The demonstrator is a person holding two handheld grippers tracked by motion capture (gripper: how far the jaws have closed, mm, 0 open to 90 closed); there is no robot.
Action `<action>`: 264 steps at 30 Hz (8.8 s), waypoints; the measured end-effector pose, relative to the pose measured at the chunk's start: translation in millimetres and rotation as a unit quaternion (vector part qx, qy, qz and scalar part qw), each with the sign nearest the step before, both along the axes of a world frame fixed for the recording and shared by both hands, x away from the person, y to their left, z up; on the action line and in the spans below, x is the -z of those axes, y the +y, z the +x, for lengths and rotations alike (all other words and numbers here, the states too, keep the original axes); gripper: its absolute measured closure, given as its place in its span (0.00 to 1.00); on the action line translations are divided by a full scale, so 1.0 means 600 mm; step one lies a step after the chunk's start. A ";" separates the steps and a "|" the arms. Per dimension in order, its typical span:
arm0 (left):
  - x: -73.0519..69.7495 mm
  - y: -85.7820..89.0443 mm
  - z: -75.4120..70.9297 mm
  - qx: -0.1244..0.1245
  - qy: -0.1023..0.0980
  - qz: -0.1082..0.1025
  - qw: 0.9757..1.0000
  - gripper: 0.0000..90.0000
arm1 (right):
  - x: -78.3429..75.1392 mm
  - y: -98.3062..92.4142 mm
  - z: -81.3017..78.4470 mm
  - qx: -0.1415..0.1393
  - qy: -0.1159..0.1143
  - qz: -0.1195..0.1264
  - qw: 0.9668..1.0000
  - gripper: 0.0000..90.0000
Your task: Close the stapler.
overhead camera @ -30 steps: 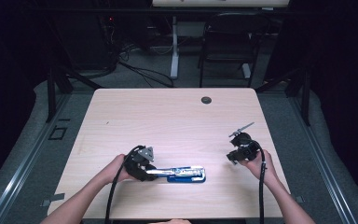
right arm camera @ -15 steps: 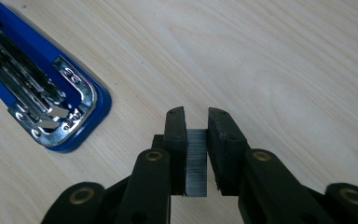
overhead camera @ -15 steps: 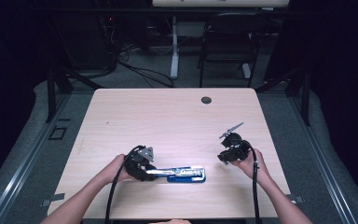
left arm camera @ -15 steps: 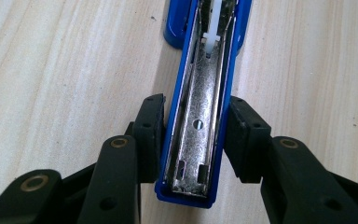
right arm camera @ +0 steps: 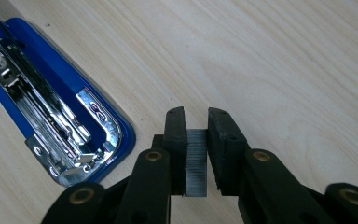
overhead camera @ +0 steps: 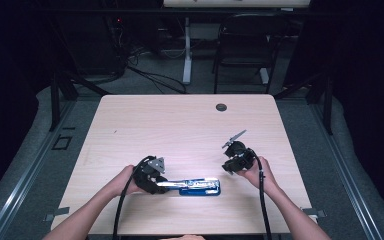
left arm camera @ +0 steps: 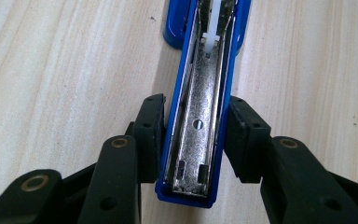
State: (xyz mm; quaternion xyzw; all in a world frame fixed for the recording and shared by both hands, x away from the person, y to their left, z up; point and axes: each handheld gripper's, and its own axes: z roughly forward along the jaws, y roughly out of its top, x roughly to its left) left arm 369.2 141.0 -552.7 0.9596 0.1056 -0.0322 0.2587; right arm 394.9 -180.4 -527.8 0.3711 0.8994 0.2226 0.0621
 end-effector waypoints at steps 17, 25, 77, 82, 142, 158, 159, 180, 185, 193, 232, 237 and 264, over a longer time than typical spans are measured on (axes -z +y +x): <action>-0.003 -0.001 -0.005 0.000 -0.012 0.005 1.000 0.68 | -0.014 0.027 0.012 -0.029 -0.025 0.009 0.999 0.87; -0.001 0.000 0.000 0.010 -0.007 0.008 1.000 0.68 | -0.028 0.047 0.022 -0.055 -0.039 0.028 0.997 0.87; 0.001 0.003 0.009 0.021 0.006 -0.003 1.000 0.69 | -0.014 0.081 -0.020 -0.268 0.008 0.082 0.960 0.87; 0.001 0.003 0.009 0.021 0.007 -0.002 1.000 0.69 | -0.009 0.076 -0.019 -0.268 0.009 0.080 0.960 0.87; 0.001 0.003 0.010 0.021 0.014 -0.006 1.000 0.69 | -0.002 0.106 -0.026 -0.211 -0.021 0.021 0.977 0.59; 0.000 0.004 0.008 0.021 0.010 -0.007 1.000 0.69 | 0.004 0.094 -0.022 -0.191 -0.009 0.007 0.982 0.57; -0.001 0.004 0.008 0.023 0.012 -0.006 1.000 0.69 | 0.004 0.093 -0.022 -0.189 -0.008 0.006 0.982 0.56; -0.008 0.006 0.007 0.029 0.014 -0.009 0.999 0.69 | -0.006 0.070 -0.023 -0.140 -0.011 0.028 0.990 0.30; -0.010 0.006 0.004 0.023 0.002 -0.014 1.000 0.70 | -0.010 0.066 -0.026 -0.134 -0.015 0.028 0.990 0.29; -0.013 0.008 0.007 0.024 0.006 -0.022 0.999 0.70 | -0.013 0.062 -0.027 -0.129 -0.021 0.029 0.991 0.26; -0.030 0.018 0.012 0.025 0.020 -0.073 0.997 0.70 | -0.014 0.055 -0.037 -0.129 -0.031 0.015 0.991 0.35; -0.030 0.017 0.011 0.023 0.017 -0.076 0.997 0.70 | -0.016 0.053 -0.037 -0.130 -0.034 0.018 0.991 0.36; -0.047 0.006 0.003 0.023 -0.002 -0.056 0.998 0.71 | -0.022 0.066 -0.045 -0.141 -0.046 0.022 0.989 0.48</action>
